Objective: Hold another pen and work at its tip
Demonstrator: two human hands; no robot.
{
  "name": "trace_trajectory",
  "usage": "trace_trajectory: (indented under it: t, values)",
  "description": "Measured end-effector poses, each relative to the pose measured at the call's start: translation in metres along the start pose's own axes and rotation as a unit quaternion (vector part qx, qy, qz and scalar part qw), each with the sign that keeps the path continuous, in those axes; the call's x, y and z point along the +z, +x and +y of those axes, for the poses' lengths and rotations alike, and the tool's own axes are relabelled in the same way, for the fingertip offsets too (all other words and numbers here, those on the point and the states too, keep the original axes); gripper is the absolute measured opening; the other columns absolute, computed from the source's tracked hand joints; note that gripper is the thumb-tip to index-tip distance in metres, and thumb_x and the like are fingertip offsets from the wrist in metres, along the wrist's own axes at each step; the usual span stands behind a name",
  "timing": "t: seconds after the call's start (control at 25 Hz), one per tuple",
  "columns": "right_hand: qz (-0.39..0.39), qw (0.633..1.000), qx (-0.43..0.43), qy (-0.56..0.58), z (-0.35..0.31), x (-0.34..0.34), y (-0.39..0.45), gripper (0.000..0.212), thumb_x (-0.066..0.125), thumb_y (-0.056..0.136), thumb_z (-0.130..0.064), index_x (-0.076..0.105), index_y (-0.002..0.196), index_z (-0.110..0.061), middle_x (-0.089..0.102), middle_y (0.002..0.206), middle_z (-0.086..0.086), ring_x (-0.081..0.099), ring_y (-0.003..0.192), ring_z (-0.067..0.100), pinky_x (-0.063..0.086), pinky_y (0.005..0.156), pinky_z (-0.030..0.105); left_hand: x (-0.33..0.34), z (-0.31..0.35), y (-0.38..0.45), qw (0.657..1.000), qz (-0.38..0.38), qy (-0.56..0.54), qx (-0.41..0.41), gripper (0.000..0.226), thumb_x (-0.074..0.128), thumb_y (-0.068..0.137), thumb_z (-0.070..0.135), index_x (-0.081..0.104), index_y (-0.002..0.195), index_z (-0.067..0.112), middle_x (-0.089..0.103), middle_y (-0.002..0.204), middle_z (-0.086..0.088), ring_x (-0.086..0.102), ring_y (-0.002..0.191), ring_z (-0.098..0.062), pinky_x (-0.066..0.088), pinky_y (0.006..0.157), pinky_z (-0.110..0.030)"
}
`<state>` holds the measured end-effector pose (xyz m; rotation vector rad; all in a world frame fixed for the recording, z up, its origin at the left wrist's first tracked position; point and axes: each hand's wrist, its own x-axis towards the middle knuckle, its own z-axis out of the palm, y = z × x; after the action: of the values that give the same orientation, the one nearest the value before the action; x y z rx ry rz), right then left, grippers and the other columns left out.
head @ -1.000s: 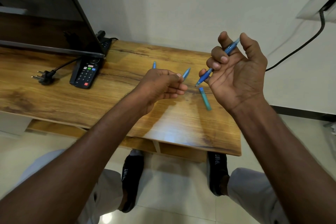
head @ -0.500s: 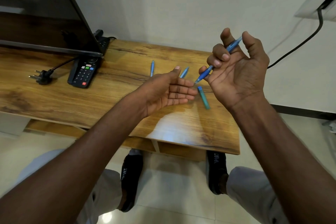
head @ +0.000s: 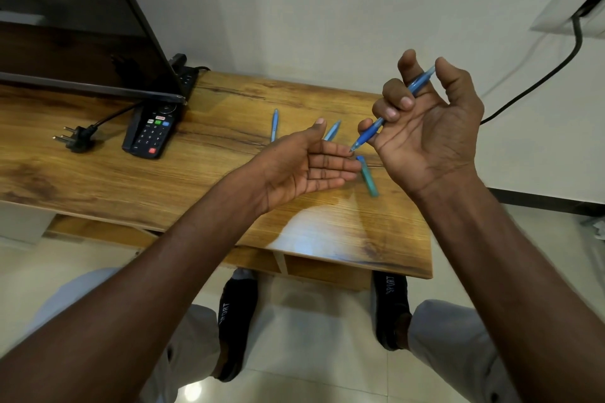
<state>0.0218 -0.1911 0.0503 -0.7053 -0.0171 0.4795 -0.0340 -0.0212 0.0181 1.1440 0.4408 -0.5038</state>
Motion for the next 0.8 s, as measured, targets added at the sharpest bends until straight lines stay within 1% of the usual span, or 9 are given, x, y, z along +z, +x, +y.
trace_trajectory:
  t: [0.08,0.24,0.36,0.52,0.68,0.8]
  values:
    - [-0.004,1.0,-0.003,-0.001,0.0004,0.0003,0.0,0.042,0.039,0.105,-0.044,0.072,0.096,-0.021,0.032,0.071,-0.005,0.033,0.064,0.012,0.037,0.069,0.035,0.0004,-0.0001,0.0,1.0,-0.001,-0.005,0.0,0.064,0.037,0.111,0.052,0.067,0.125,-0.003,0.077,0.117,-0.023,0.076,0.111,-0.031,0.061,0.096,-0.037]
    - [-0.005,1.0,-0.009,-0.016,0.0003,0.0018,0.0001,0.046,0.039,0.106,-0.051,0.072,0.106,-0.019,0.034,0.072,-0.005,0.034,0.064,0.012,0.035,0.068,0.034,0.0,-0.0001,-0.0002,1.0,-0.003,-0.002,0.0,0.064,0.037,0.111,0.052,0.066,0.126,-0.003,0.076,0.117,-0.023,0.076,0.112,-0.031,0.061,0.096,-0.037]
    - [-0.007,0.999,-0.018,-0.031,0.0004,0.0039,-0.0003,0.04,0.04,0.106,-0.043,0.071,0.101,-0.019,0.033,0.07,-0.005,0.033,0.063,0.012,0.033,0.067,0.034,0.0005,-0.0002,-0.0002,1.0,-0.003,-0.002,0.0,0.064,0.037,0.111,0.052,0.067,0.124,-0.003,0.077,0.117,-0.023,0.076,0.111,-0.031,0.061,0.096,-0.037]
    - [-0.018,0.999,-0.015,-0.021,-0.0001,0.0045,-0.0011,0.045,0.039,0.106,-0.048,0.072,0.105,-0.018,0.033,0.071,-0.005,0.032,0.064,0.012,0.034,0.068,0.034,0.0012,-0.0006,-0.0006,1.0,-0.001,-0.001,0.0,0.064,0.037,0.111,0.052,0.067,0.124,-0.003,0.076,0.117,-0.024,0.076,0.111,-0.031,0.061,0.096,-0.037]
    - [-0.01,1.0,-0.017,-0.018,-0.0009,0.0037,-0.0007,0.042,0.039,0.105,-0.044,0.071,0.099,-0.019,0.033,0.069,-0.005,0.031,0.063,0.012,0.034,0.067,0.034,0.0022,-0.0003,-0.001,1.0,-0.003,-0.003,-0.002,0.064,0.037,0.111,0.051,0.067,0.126,-0.004,0.076,0.117,-0.024,0.075,0.112,-0.032,0.061,0.095,-0.037]
    - [-0.01,1.0,-0.016,-0.016,-0.0005,0.0037,-0.0007,0.043,0.039,0.105,-0.045,0.073,0.101,-0.019,0.033,0.07,-0.005,0.032,0.063,0.012,0.035,0.068,0.034,0.0029,0.0,-0.001,1.0,-0.003,-0.003,-0.002,0.064,0.037,0.111,0.051,0.067,0.126,-0.004,0.076,0.117,-0.024,0.075,0.112,-0.032,0.061,0.095,-0.036]
